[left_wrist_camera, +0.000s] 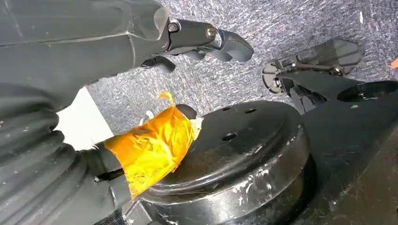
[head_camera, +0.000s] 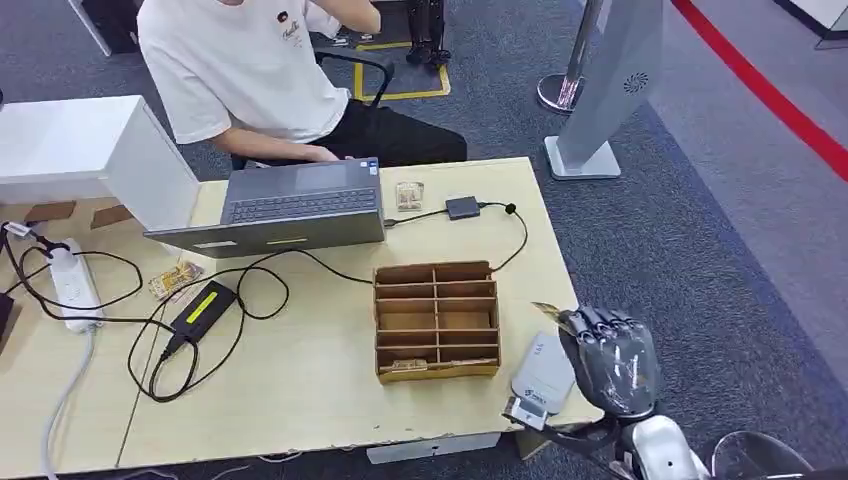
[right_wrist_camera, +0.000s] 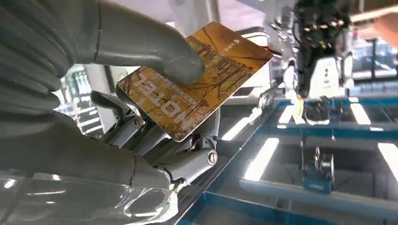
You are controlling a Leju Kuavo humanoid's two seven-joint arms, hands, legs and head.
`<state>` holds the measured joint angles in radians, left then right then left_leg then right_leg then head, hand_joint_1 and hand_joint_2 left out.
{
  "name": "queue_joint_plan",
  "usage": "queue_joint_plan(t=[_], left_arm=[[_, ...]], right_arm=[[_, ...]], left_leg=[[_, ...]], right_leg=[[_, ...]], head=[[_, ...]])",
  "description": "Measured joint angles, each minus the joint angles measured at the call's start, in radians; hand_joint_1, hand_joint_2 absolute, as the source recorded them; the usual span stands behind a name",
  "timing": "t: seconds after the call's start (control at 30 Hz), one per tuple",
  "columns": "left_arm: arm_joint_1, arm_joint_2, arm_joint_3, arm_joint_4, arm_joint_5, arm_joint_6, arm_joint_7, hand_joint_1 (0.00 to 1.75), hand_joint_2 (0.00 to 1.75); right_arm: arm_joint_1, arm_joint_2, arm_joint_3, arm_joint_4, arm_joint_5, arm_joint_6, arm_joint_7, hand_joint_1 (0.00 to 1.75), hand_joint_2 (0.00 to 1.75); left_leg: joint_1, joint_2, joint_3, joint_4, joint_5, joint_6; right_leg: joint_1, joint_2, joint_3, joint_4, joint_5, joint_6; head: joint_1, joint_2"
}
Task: Pass the card to the sensor for recognition and then transmit it.
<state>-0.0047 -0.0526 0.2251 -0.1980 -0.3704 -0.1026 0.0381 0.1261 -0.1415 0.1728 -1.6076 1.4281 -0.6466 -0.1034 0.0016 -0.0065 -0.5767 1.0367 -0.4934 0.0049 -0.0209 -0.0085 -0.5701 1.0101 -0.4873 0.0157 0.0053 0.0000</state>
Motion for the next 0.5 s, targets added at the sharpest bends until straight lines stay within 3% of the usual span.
queue_joint_plan(t=[0.5], left_arm=[[-0.001,0.000,0.000,0.000,-0.011,0.008,-0.003,0.00,1.75]], right_arm=[[0.070,0.030,-0.028,0.097,0.051,-0.001,0.018,1.75,1.75]], left_leg=[[0.000,0.000,0.000,0.000,0.000,0.000]], right_leg=[[0.000,0.000,0.000,0.000,0.000,0.000]], head=[[0.000,0.000]])
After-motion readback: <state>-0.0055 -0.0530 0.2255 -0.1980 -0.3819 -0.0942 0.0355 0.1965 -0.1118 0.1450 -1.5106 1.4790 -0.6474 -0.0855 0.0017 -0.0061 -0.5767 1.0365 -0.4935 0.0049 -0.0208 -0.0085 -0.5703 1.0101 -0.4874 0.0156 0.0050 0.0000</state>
